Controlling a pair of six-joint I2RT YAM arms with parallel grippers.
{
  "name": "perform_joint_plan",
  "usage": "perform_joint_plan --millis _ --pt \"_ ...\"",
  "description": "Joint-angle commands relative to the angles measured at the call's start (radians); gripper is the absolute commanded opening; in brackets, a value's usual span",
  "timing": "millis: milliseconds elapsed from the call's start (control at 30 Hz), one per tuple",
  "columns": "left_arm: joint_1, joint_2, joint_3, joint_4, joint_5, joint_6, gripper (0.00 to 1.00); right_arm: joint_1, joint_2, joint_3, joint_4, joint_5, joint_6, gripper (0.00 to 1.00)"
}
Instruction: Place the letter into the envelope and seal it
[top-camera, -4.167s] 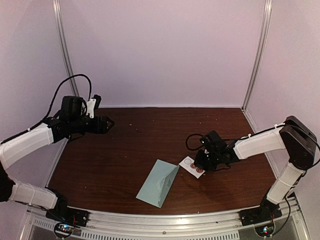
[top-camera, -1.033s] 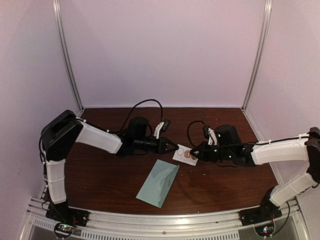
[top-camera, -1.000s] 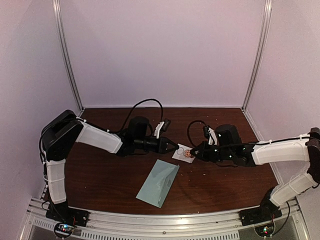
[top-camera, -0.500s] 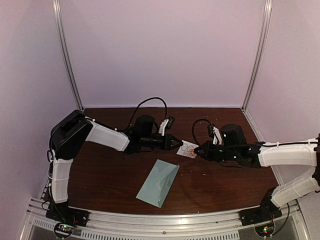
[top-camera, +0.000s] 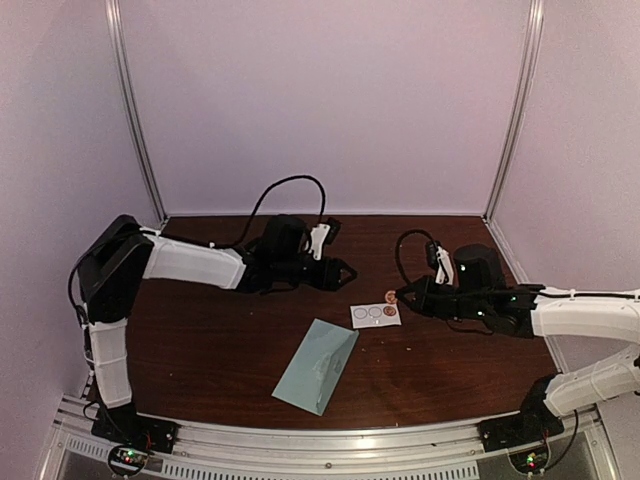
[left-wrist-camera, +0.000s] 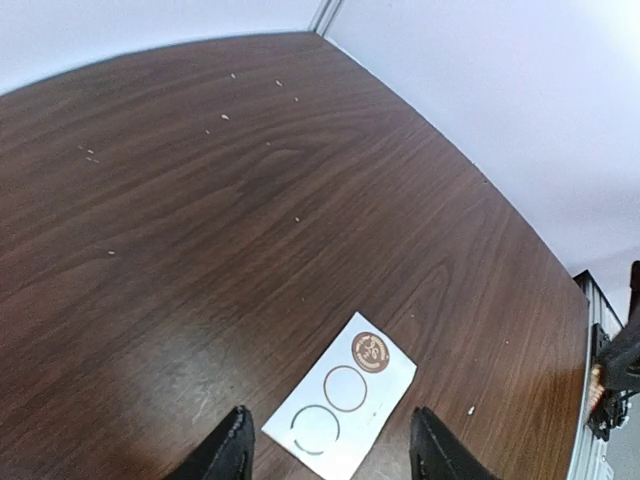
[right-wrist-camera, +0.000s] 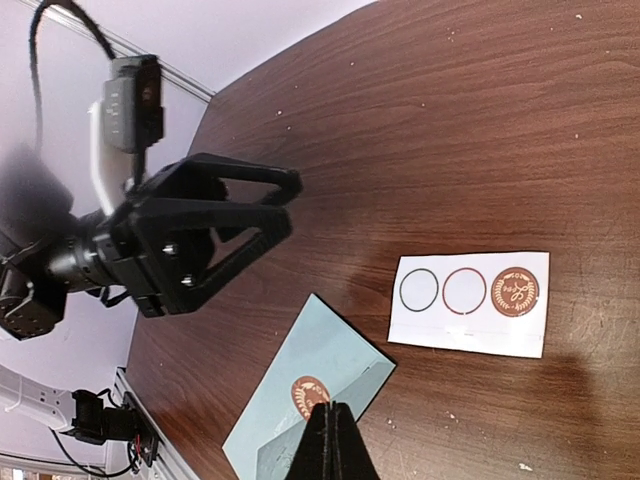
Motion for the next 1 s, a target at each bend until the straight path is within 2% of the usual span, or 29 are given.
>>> perform_joint_plan --millis 0,167,367,700,967 --pt "-0.004 -0.218 -0.127 -0.055 -0.105 0.049 0.57 -0.006 -0.017 -0.027 0.016 0.01 -0.034 0.0" --pt "-0.005 -0.351 -0.326 -0.089 -0.069 -0.083 0.6 -0.005 -0.016 -0.044 0.042 -0.009 -0.047 0.0" --pt "-0.005 -0.396 -0.478 -0.003 0.021 -0.234 0.62 -0.005 -0.003 -0.051 0.062 -0.03 -0.052 0.0" --pt "-0.005 -0.271 -0.442 0.01 0.067 -0.218 0.64 -0.005 -0.001 -0.067 0.084 -0.037 -0.035 0.0" --pt "-0.004 -0.222 -0.425 0.009 0.023 -0.185 0.64 -0.005 -0.018 -0.078 0.077 -0.025 -0.025 0.0"
